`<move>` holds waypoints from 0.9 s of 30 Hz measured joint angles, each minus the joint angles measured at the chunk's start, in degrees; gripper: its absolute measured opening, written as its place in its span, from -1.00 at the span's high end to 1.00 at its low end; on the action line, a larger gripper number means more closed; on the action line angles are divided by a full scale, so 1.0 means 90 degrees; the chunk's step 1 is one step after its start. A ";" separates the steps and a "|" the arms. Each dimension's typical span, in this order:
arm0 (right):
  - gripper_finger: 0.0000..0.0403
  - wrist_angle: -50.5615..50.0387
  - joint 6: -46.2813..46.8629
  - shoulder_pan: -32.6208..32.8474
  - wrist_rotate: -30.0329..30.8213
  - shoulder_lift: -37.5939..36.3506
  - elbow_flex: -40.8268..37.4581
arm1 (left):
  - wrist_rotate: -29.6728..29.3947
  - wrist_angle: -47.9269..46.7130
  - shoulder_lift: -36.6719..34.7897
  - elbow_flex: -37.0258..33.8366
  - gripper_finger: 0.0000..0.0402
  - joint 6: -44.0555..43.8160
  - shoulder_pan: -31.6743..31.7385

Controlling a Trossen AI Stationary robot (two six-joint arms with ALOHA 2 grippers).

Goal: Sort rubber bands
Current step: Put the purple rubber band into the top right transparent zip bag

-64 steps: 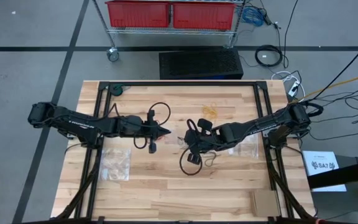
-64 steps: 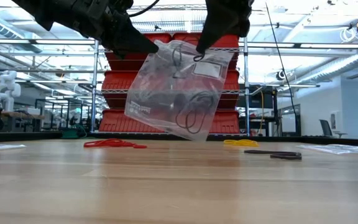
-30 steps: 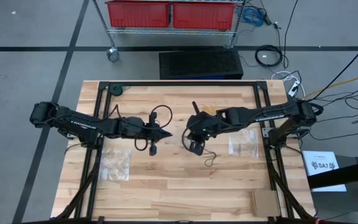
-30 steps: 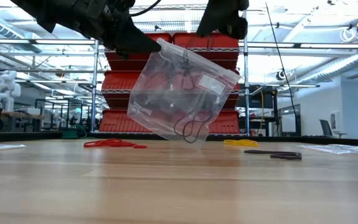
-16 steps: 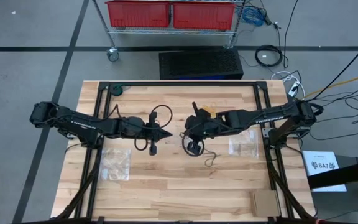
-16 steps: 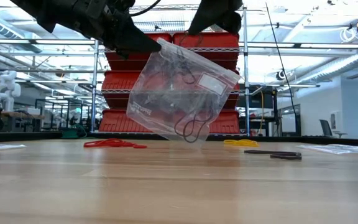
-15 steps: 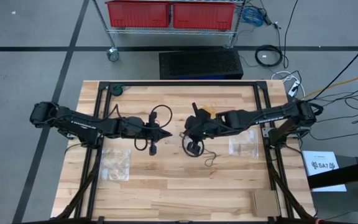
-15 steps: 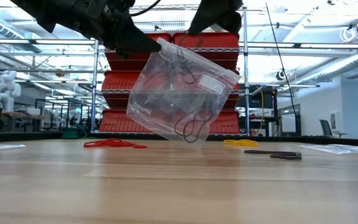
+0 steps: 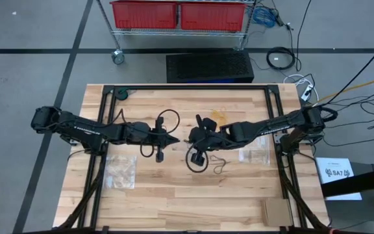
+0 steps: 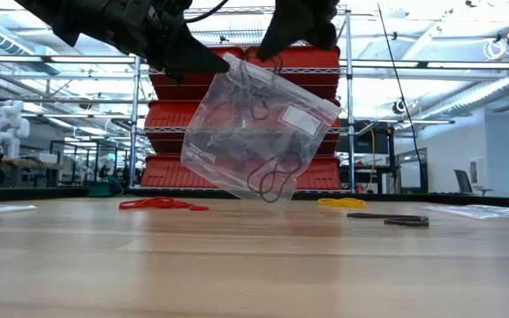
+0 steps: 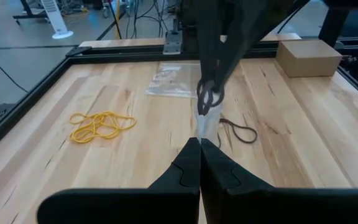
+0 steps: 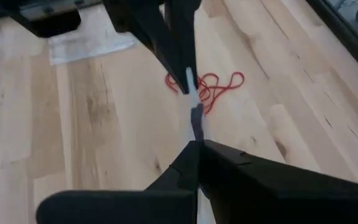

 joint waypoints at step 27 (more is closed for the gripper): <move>0.97 -0.0411 0.0889 -0.0162 -0.0027 0.0644 -0.0002 | -0.0005 0.0002 0.0002 0.0000 1.00 -0.0005 0.0001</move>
